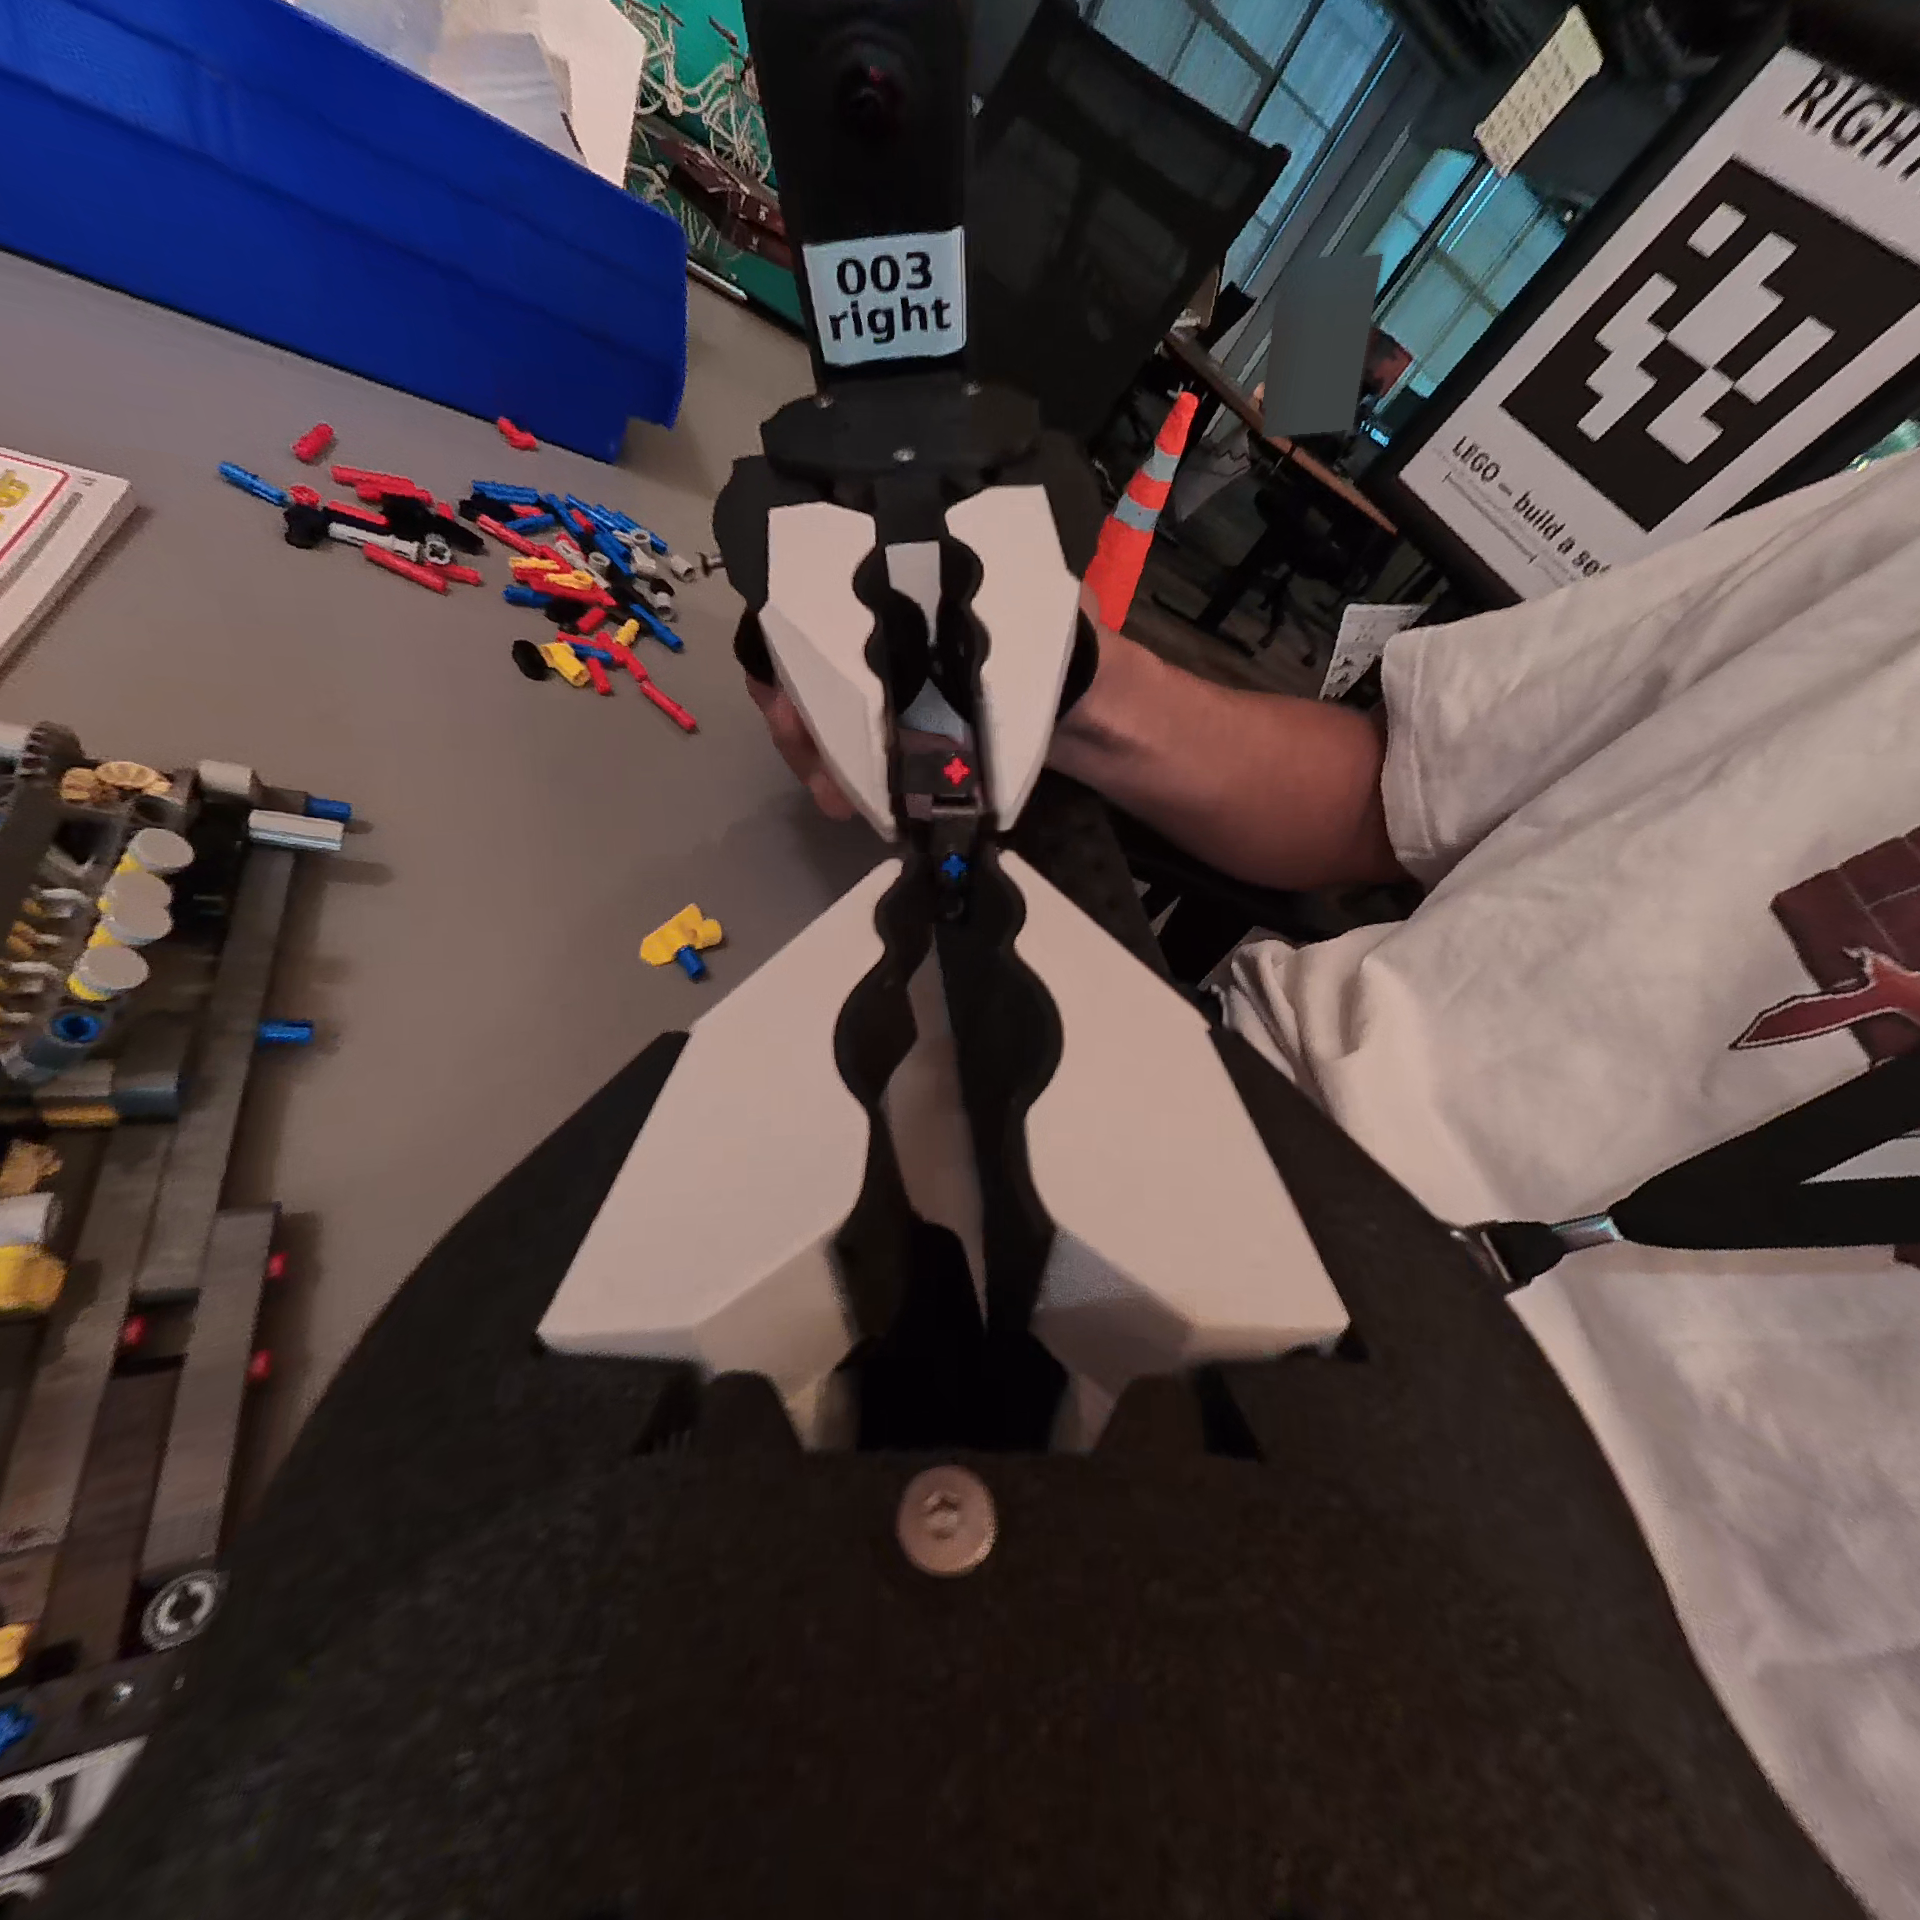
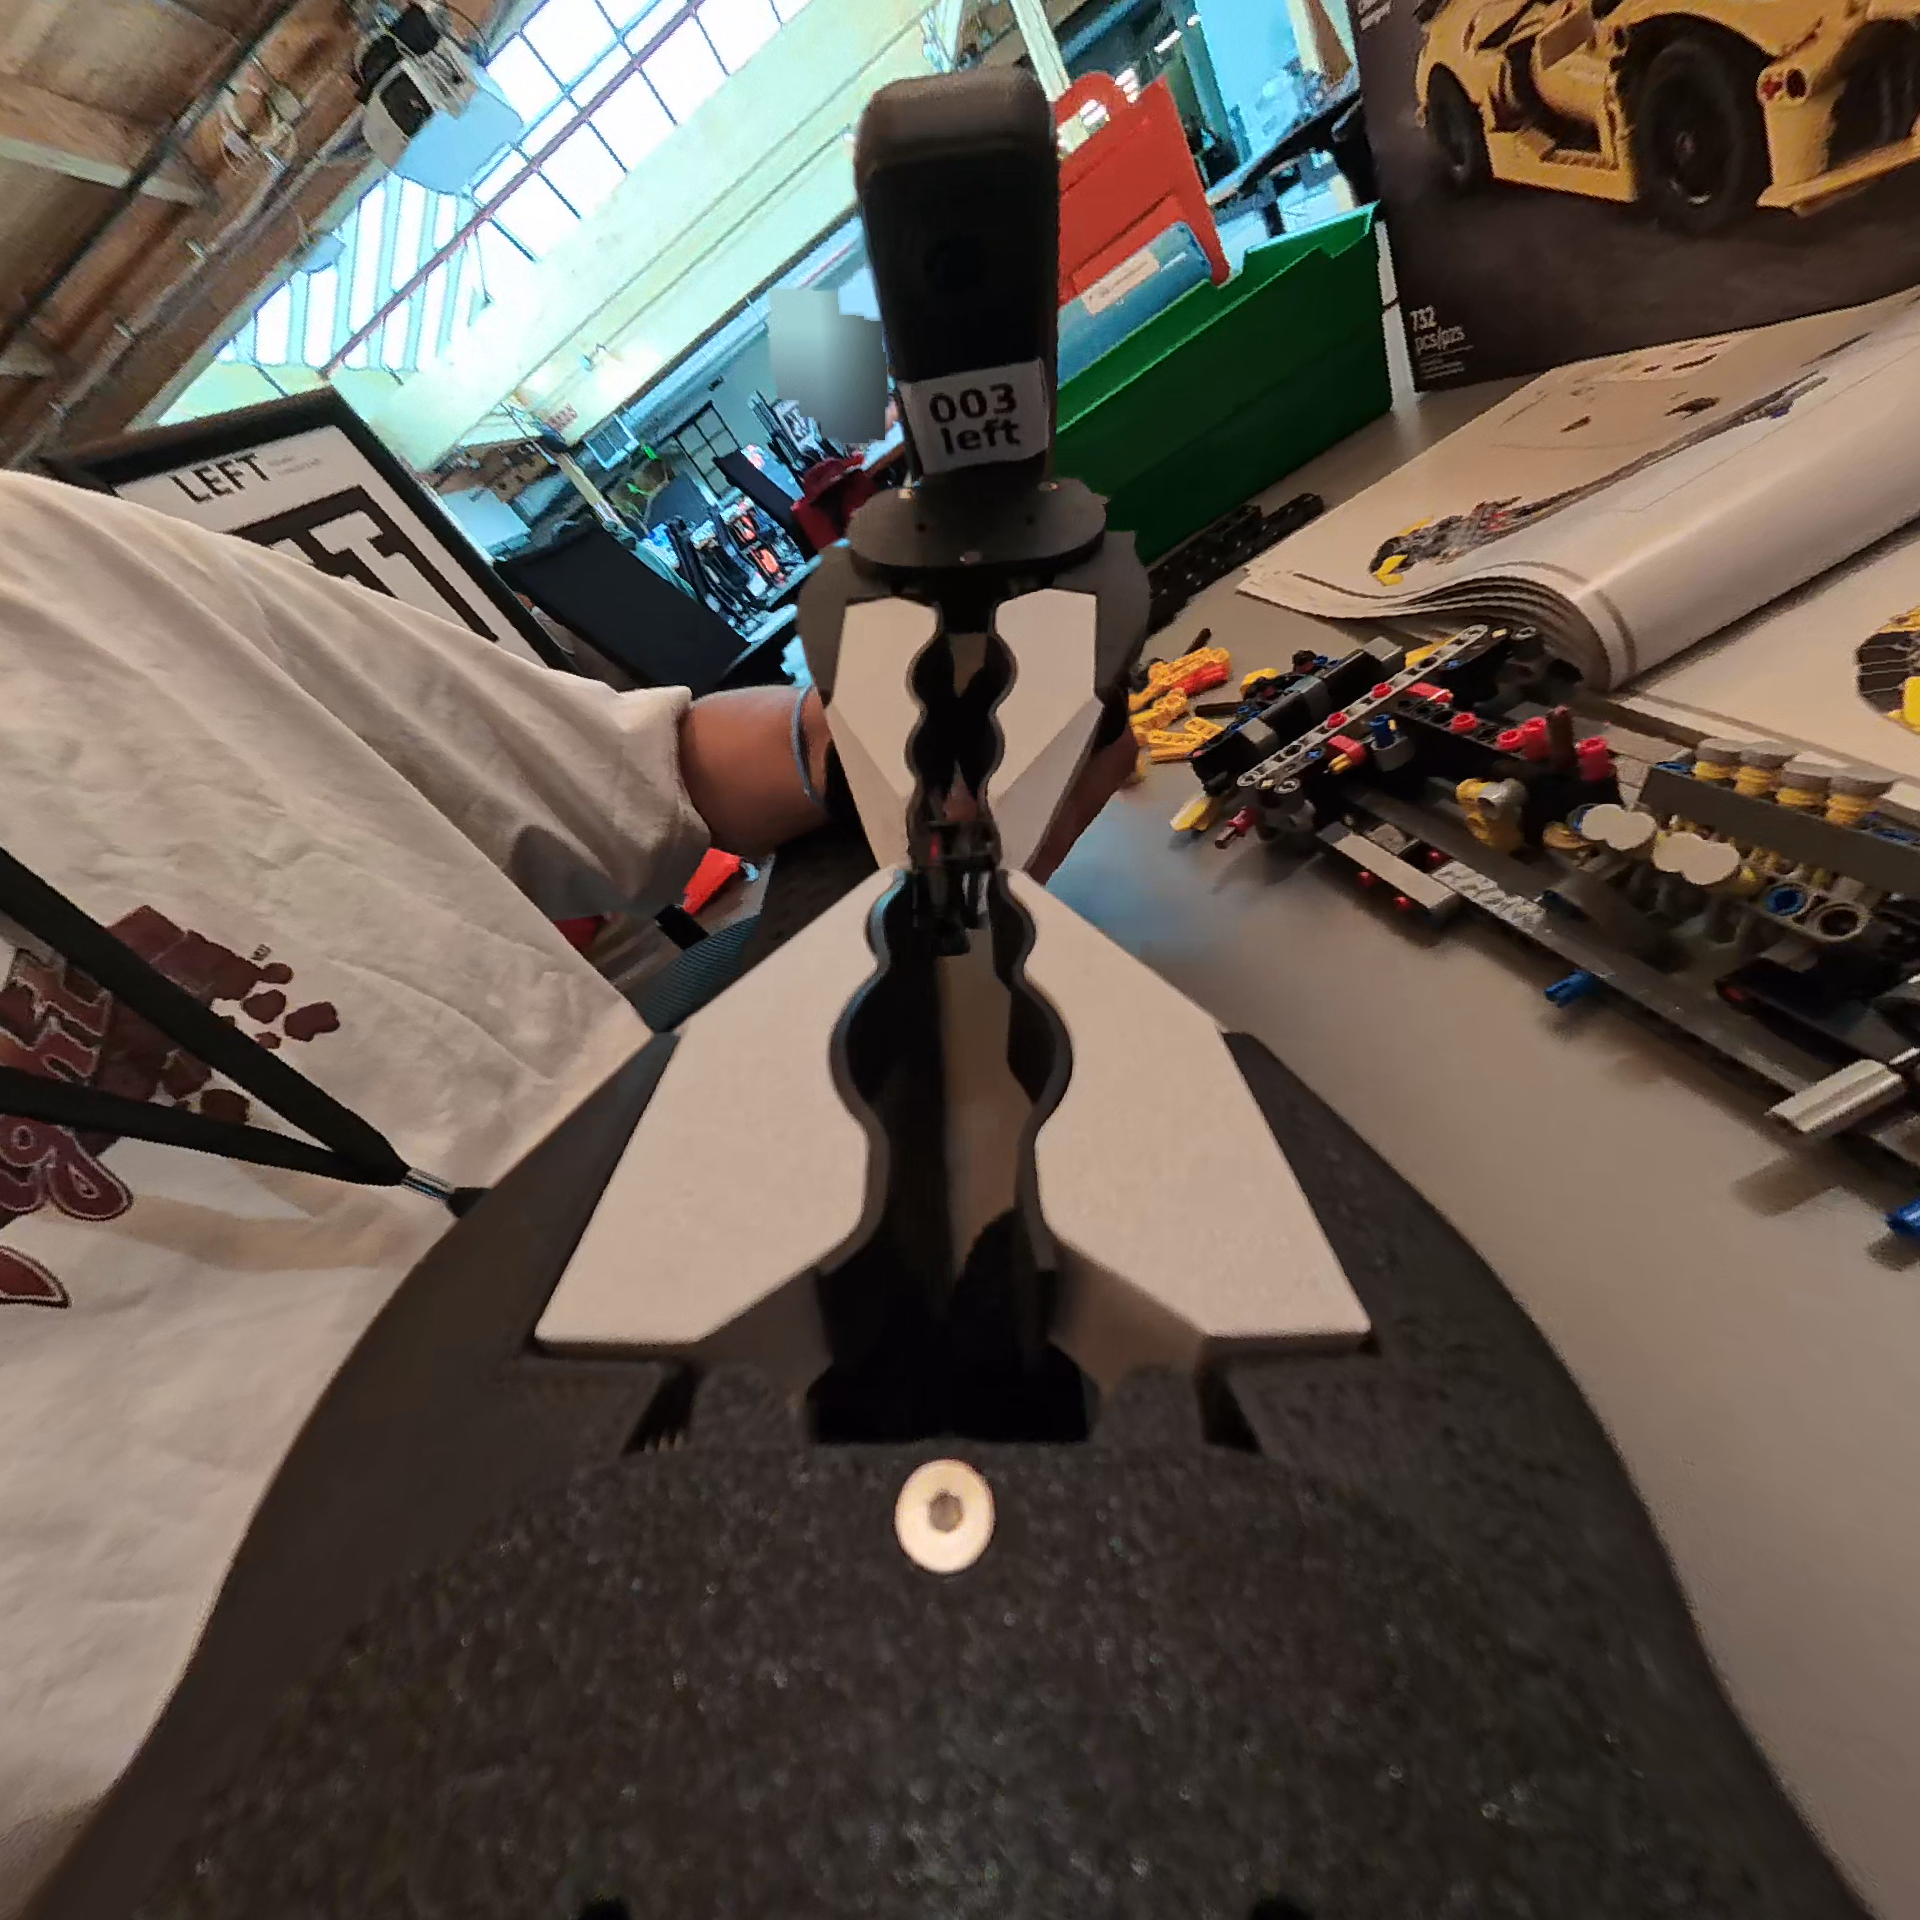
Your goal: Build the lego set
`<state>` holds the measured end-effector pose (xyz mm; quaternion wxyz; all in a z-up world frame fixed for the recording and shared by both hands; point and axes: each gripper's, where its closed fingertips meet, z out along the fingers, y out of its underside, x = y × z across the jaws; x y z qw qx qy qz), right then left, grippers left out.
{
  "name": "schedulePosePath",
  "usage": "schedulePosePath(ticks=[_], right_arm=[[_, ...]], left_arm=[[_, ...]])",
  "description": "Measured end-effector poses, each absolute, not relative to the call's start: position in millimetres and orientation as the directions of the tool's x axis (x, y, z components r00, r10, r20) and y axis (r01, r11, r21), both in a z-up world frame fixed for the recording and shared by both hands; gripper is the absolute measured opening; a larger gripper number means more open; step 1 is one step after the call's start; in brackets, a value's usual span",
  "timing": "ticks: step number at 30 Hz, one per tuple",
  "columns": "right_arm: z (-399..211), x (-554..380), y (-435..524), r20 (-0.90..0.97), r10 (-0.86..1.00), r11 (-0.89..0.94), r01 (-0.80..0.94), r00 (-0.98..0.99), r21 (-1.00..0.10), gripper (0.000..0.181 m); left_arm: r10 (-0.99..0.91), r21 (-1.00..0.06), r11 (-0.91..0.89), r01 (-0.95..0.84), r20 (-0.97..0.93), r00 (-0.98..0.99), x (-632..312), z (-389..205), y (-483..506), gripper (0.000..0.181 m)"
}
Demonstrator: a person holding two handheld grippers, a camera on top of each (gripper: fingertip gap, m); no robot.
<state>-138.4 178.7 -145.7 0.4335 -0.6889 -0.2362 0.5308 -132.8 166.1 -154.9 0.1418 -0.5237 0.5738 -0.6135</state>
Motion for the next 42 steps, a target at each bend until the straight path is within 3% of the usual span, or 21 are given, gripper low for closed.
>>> schedulePosePath(ticks=[4,9,12,15,17,22,29,37,42], right_arm=[[-138,-127,186,-0.537,0.772,-0.496,-0.206,0.339,-0.843,0.023],[-147,-102,203,-0.406,0.721,-0.398,-0.143,0.562,-0.906,0.021],[-173,-84,198,-0.265,0.68,-0.45,0.104,0.683,-0.887,0.02],[-208,-74,179,-0.102,0.713,-0.492,0.392,0.693,-0.777,0.024],[-225,-73,177,-0.043,0.728,-0.488,0.473,0.685,-0.733,0.025],[-240,-81,183,-0.182,0.715,-0.57,0.412,0.676,-0.711,0.021],[-247,-76,187,-0.185,0.719,-0.593,0.453,0.669,-0.666,0.019],[-235,-76,194,-0.194,0.717,-0.579,0.417,0.669,-0.701,0.011],[-247,-68,197,-0.193,0.7,-0.614,0.442,0.688,-0.654,0.019]], left_arm=[[-0.78,-0.849,-0.325,-0.417,0.49,-0.39,-133,-153,174,0.005],[-0.807,-0.839,-0.327,-0.435,0.487,-0.334,-132,-158,183,0.006],[-0.862,-0.836,-0.296,-0.463,0.442,-0.247,-130,-171,197,0.006],[-0.95,-0.848,-0.176,-0.501,0.279,-0.14,-131,-187,218,0.006],[-0.965,-0.847,-0.142,-0.512,0.235,-0.121,-131,-190,220,0.006],[-0.967,-0.83,-0.109,-0.548,0.215,-0.134,-130,-199,211,0.006],[-0.962,-0.807,-0.101,-0.581,0.228,-0.149,-129,-209,201,0.006],[-0.958,-0.806,-0.113,-0.581,0.243,-0.151,-129,-210,204,0.006],[-0.958,-0.799,-0.099,-0.594,0.238,-0.16,-129,-213,201,0.006]])
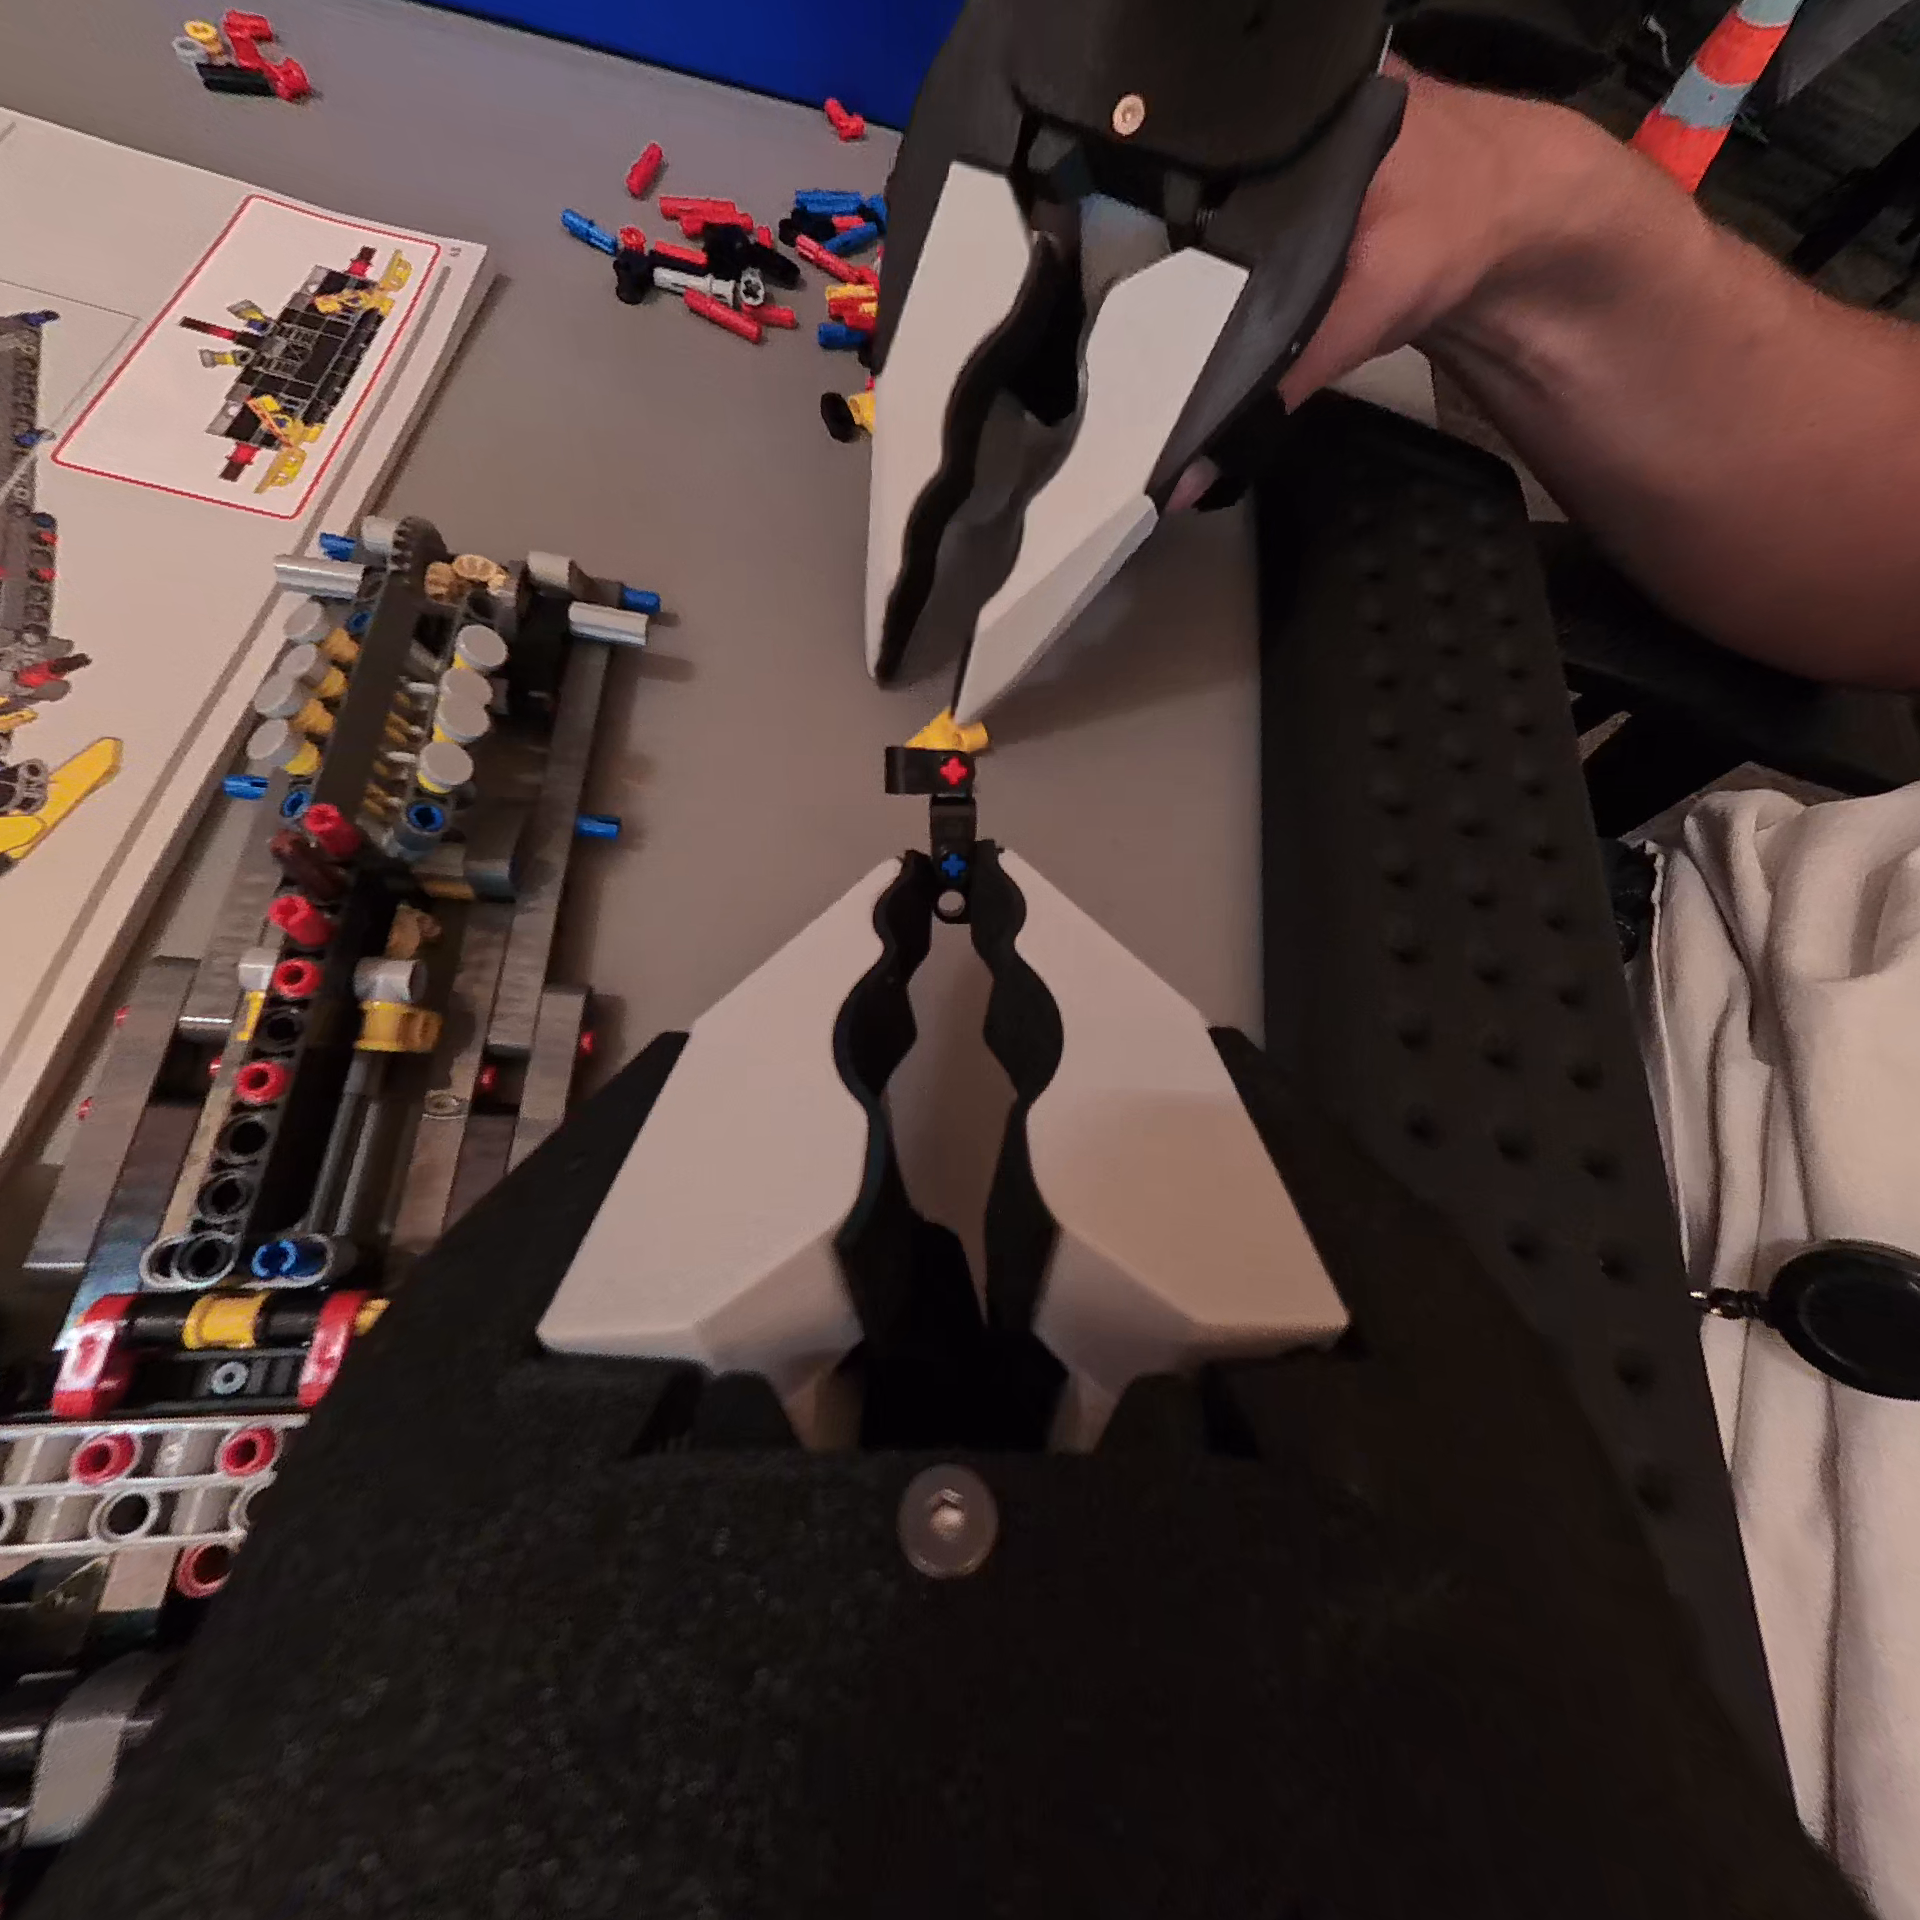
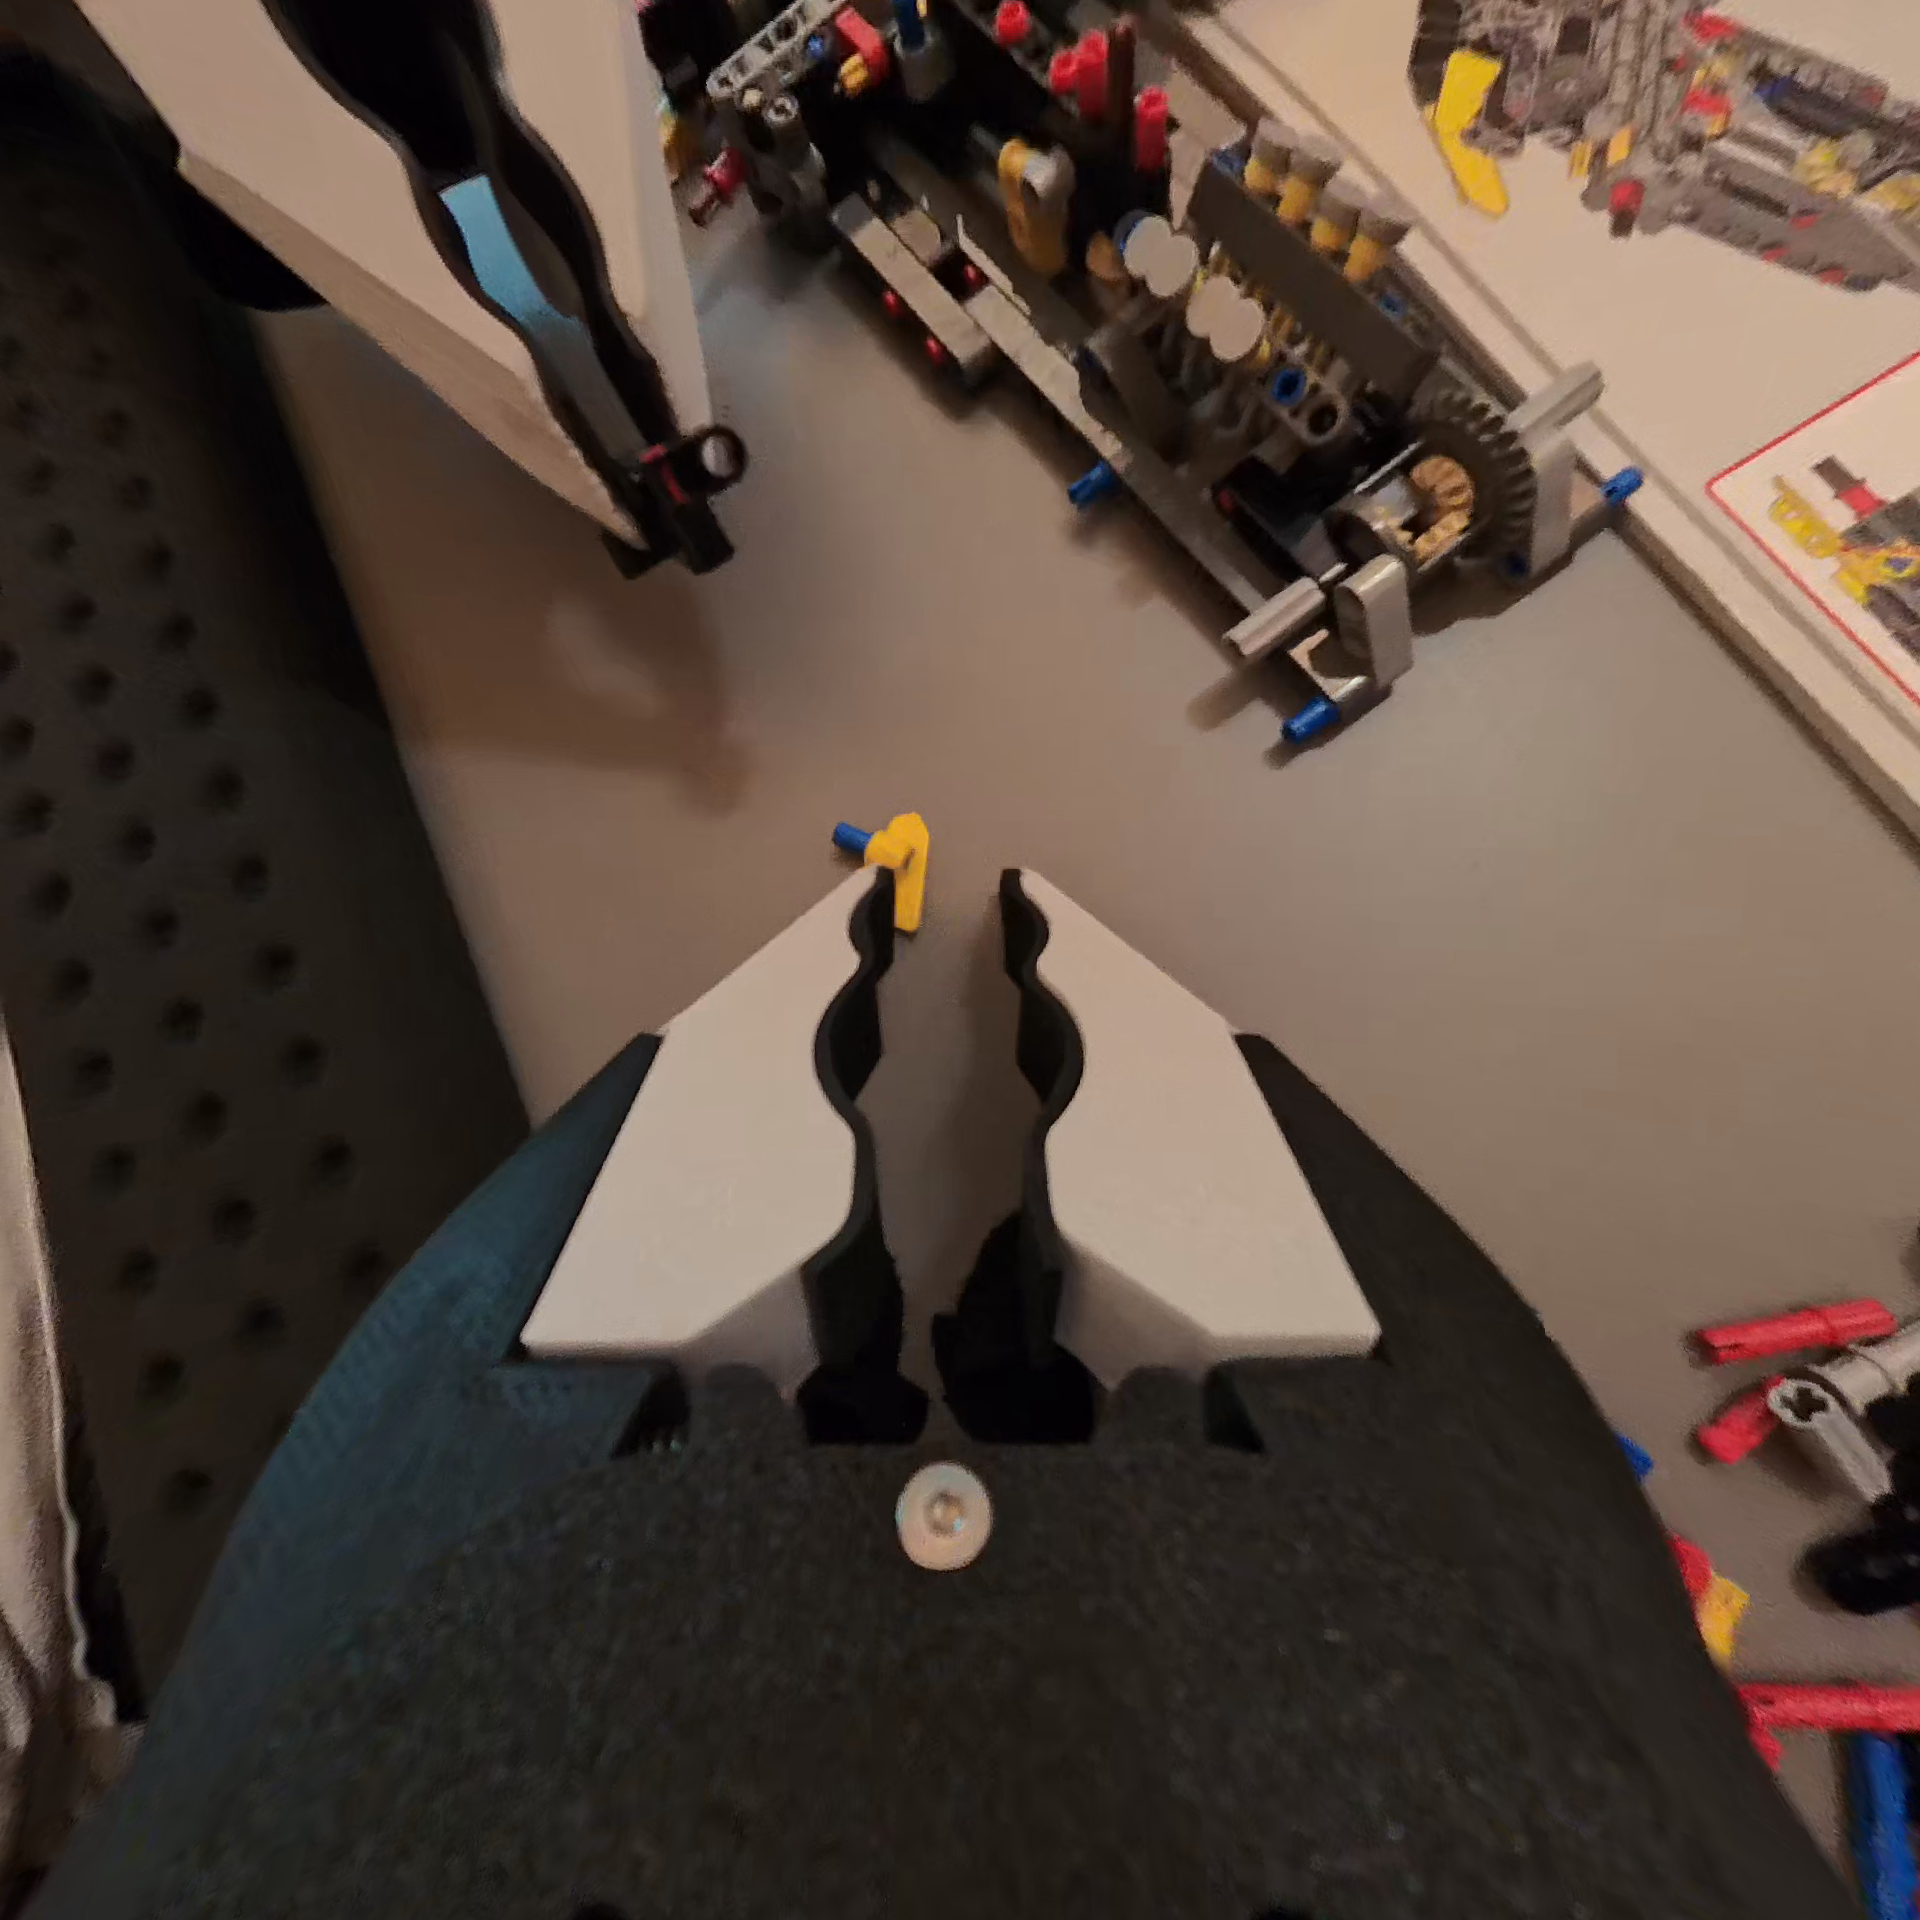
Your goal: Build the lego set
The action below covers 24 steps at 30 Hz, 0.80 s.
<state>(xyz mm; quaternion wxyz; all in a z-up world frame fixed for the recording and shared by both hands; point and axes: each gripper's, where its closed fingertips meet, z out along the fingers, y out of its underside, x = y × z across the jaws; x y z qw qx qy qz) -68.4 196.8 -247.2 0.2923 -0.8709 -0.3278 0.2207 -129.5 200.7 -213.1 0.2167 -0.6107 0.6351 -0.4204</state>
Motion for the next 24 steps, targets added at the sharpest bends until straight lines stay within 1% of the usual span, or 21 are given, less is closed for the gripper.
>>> schedulePosePath(ticks=[3,7,10,13,15,19,22,24], right_arm=[[-249,-79,196,-0.146,0.727,-0.575,0.478,0.671,-0.664,0.023],[-248,-83,193,0.023,0.758,-0.491,0.594,0.651,-0.637,0.026],[-240,-90,190,0.011,0.765,-0.476,0.578,0.643,-0.663,0.024],[-245,-96,183,-0.096,0.77,-0.528,0.546,0.631,-0.651,0.025],[-250,-96,183,-0.106,0.767,-0.54,0.548,0.632,-0.639,0.024],[-251,-99,184,-0.006,0.788,-0.473,0.599,0.615,-0.646,0.013],[-251,-99,183,0.086,0.798,-0.414,0.645,0.597,-0.642,0.012],[-250,-99,184,0.129,0.794,-0.388,0.659,0.594,-0.644,0.012]], left_arm=[[-0.957,-0.793,-0.098,-0.601,0.241,-0.163,-130,-216,200,0.006],[-0.957,-0.791,-0.101,-0.603,0.243,-0.159,-130,-216,202,0.006],[-0.944,-0.792,-0.136,-0.595,0.285,-0.164,-130,-213,200,0.006],[-0.872,-0.787,-0.278,-0.551,0.447,-0.199,-129,-197,193,0.006],[-0.793,-0.777,-0.397,-0.488,0.559,-0.245,-128,-178,192,0.006],[-0.639,-0.721,-0.596,-0.353,0.693,-0.334,-130,-142,202,0.006],[-0.583,-0.693,-0.661,-0.288,0.716,-0.385,-133,-126,208,0.006],[-0.589,-0.698,-0.673,-0.245,0.706,-0.394,-134,-120,212,0.005]])
